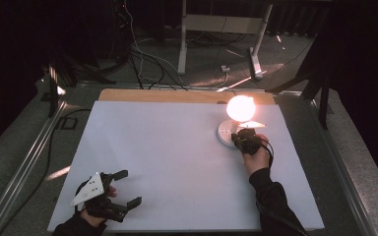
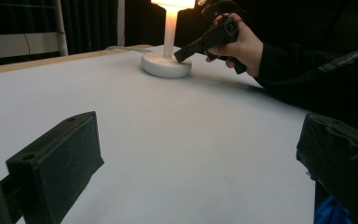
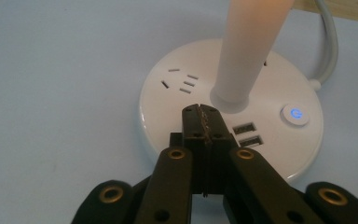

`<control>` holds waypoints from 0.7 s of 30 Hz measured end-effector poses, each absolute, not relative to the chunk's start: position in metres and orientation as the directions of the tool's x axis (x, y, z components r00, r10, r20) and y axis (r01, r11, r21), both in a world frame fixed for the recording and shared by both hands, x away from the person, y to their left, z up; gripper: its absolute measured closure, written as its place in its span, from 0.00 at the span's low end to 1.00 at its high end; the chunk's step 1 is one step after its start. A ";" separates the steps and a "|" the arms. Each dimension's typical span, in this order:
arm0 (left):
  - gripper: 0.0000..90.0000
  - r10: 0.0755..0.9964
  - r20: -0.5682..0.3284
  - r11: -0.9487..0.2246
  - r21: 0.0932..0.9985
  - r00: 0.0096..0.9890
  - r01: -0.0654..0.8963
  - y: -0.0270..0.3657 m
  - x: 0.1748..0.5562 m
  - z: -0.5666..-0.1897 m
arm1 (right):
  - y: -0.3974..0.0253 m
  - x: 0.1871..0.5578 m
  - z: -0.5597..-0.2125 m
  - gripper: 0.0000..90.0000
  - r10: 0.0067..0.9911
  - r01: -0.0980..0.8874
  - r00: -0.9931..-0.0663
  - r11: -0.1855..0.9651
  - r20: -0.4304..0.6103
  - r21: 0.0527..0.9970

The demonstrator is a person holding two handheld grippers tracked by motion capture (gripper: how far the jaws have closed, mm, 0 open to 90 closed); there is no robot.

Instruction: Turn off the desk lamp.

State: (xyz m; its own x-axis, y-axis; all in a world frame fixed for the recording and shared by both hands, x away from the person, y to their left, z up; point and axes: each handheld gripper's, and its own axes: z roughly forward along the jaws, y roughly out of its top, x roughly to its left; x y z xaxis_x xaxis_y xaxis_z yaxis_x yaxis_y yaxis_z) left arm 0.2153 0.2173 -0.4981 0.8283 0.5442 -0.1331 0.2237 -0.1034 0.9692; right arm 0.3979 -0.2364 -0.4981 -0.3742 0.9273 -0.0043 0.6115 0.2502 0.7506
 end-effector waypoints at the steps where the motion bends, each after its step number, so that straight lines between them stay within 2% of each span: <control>1: 0.01 0.544 -0.133 -0.104 0.969 0.829 0.224 0.217 0.215 -0.498 | -0.236 0.398 -0.498 1.00 0.929 0.615 -0.370 0.248 -0.003 0.748; 7: 0.01 0.547 -0.134 -0.100 0.970 0.827 0.223 0.218 0.215 -0.498 | -0.236 0.398 -0.495 1.00 0.928 0.618 -0.372 0.246 0.002 0.747; 15: 0.01 0.545 -0.136 -0.099 0.969 0.827 0.225 0.218 0.215 -0.498 | -0.233 0.393 -0.467 1.00 0.920 0.573 -0.392 0.234 0.012 0.785; 21: 0.01 0.545 -0.132 -0.106 0.969 0.828 0.224 0.217 0.215 -0.498 | -0.235 0.393 -0.459 1.00 0.920 0.565 -0.391 0.224 0.018 0.794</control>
State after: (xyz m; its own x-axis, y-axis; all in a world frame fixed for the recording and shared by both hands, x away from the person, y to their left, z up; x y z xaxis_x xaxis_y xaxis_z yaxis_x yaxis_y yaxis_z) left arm 0.2150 0.2174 -0.4975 0.8279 0.5451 -0.1321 0.2241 -0.1056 0.9688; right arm 0.3926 -0.2345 -0.4588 -0.3914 0.9200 0.0185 0.5651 0.2245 0.7939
